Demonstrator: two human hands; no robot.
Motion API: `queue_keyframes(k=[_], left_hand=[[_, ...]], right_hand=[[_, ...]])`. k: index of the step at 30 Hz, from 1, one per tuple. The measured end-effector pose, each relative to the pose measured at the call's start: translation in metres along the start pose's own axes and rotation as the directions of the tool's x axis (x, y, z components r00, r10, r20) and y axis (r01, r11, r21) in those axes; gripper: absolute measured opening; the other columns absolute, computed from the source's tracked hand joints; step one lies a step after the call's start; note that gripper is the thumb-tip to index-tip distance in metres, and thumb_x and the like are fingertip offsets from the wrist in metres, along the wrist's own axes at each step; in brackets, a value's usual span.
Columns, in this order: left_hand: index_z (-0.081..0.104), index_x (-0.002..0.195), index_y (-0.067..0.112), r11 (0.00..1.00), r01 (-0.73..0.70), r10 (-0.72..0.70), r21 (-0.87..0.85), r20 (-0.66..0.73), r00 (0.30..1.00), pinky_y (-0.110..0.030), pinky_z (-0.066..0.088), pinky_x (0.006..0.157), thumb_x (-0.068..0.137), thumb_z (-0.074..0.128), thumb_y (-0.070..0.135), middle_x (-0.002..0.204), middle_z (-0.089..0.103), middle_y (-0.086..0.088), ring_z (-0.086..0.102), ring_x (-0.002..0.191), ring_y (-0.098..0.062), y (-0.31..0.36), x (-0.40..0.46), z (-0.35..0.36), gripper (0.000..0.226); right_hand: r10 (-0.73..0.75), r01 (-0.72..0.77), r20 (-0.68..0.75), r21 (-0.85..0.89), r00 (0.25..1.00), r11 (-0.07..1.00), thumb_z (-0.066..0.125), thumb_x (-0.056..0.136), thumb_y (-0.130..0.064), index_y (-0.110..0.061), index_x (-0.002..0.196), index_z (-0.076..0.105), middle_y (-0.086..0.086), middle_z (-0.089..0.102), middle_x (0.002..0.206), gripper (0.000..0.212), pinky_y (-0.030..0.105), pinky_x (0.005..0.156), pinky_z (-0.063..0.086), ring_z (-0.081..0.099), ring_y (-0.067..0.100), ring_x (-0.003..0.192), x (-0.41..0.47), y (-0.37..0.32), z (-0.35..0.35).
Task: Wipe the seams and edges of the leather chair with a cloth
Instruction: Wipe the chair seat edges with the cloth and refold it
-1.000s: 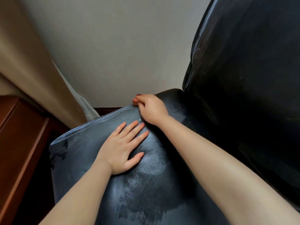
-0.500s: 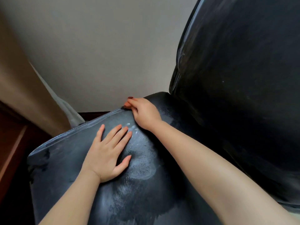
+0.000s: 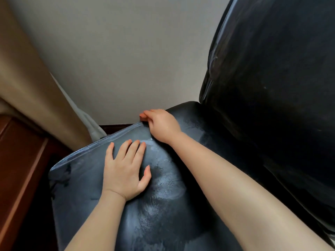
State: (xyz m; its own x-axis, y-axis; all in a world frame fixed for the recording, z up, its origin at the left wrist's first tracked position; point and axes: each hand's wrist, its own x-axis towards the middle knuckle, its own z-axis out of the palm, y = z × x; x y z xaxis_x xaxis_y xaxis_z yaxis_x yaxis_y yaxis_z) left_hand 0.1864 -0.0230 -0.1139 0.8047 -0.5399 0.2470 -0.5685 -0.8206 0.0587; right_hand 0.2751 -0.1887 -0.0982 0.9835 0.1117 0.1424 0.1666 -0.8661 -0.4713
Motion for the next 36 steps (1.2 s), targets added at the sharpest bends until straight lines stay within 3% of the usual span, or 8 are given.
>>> queue_keyframes(k=[4,10,15,17,24,29,32,36], left_hand=[[0.064,0.117,0.004,0.999,0.036,-0.036,-0.003,-0.018,0.999,-0.058,0.038,0.098,0.078,0.043,0.039,0.118,0.064,-0.011,0.050,0.113,-0.029,-0.001,0.000,0.002,0.057],[0.064,0.117,0.004,1.000,0.017,-0.017,-0.022,-0.017,1.000,-0.059,0.037,0.098,0.078,0.044,0.039,0.117,0.064,-0.011,0.048,0.113,-0.028,-0.003,0.001,0.006,0.056],[0.063,0.118,0.005,0.999,0.015,-0.016,-0.048,-0.022,1.000,-0.058,0.033,0.100,0.078,0.043,0.038,0.118,0.063,-0.010,0.046,0.114,-0.027,-0.005,0.002,0.009,0.056],[0.063,0.118,0.004,0.998,0.013,-0.015,-0.057,-0.022,1.000,-0.058,0.032,0.101,0.078,0.043,0.038,0.118,0.063,-0.010,0.046,0.114,-0.027,-0.005,0.002,0.009,0.056],[0.063,0.118,0.003,0.996,0.015,-0.020,-0.091,-0.055,0.998,-0.061,0.027,0.102,0.078,0.044,0.037,0.115,0.063,-0.011,0.044,0.113,-0.027,-0.005,0.002,0.012,0.055],[0.063,0.117,0.004,0.994,0.022,-0.028,-0.103,-0.056,0.998,-0.061,0.028,0.102,0.077,0.044,0.036,0.115,0.062,-0.011,0.044,0.113,-0.027,-0.004,0.003,0.012,0.055],[0.063,0.115,0.004,0.994,0.020,-0.027,-0.107,-0.061,0.998,-0.061,0.027,0.102,0.078,0.044,0.036,0.116,0.062,-0.011,0.044,0.113,-0.027,-0.005,0.003,0.012,0.053],[0.063,0.115,0.004,0.995,0.006,-0.014,-0.102,-0.079,0.997,-0.060,0.026,0.102,0.077,0.044,0.036,0.115,0.061,-0.012,0.044,0.111,-0.027,-0.005,0.002,0.013,0.053]], right_hand=[[0.039,-0.035,0.163,-0.031,0.986,0.999,0.043,0.088,-0.010,-0.024,0.112,0.065,-0.003,0.066,0.117,0.036,0.030,0.085,0.045,0.056,0.022,0.110,0.019,0.000,-0.001],[-0.203,0.210,-0.072,0.107,0.977,0.972,0.043,0.084,-0.003,-0.010,0.110,0.067,0.002,0.067,0.116,0.036,0.037,0.091,0.048,0.058,0.027,0.110,-0.027,0.002,0.003],[-0.032,0.034,0.169,-0.012,0.985,0.999,0.042,0.084,-0.004,-0.022,0.105,0.065,-0.003,0.066,0.111,0.036,0.030,0.079,0.045,0.056,0.023,0.106,0.011,-0.007,0.001],[0.027,-0.020,0.183,-0.037,0.983,0.999,0.043,0.082,-0.006,-0.025,0.103,0.066,-0.004,0.067,0.112,0.036,0.030,0.080,0.046,0.056,0.022,0.106,0.020,-0.010,0.004],[-0.258,0.249,0.046,0.150,0.965,0.957,0.035,0.082,-0.002,-0.012,0.102,0.071,-0.004,0.068,0.112,0.042,0.033,0.094,0.045,0.054,0.017,0.118,-0.015,-0.003,0.002],[-0.033,0.029,0.266,0.018,0.963,0.999,0.043,0.080,-0.003,-0.025,0.100,0.068,-0.005,0.067,0.109,0.039,0.028,0.078,0.046,0.057,0.022,0.102,0.023,-0.019,0.003],[-0.037,0.016,0.186,0.110,0.982,0.994,0.044,0.076,-0.001,-0.022,0.093,0.070,-0.006,0.069,0.104,0.037,0.033,0.085,0.048,0.058,0.019,0.105,0.014,-0.022,0.007],[-0.207,0.190,0.040,0.261,0.978,0.947,0.041,0.079,0.004,-0.014,0.093,0.072,-0.009,0.070,0.102,0.039,0.031,0.093,0.046,0.056,0.012,0.115,-0.006,-0.007,0.010]])
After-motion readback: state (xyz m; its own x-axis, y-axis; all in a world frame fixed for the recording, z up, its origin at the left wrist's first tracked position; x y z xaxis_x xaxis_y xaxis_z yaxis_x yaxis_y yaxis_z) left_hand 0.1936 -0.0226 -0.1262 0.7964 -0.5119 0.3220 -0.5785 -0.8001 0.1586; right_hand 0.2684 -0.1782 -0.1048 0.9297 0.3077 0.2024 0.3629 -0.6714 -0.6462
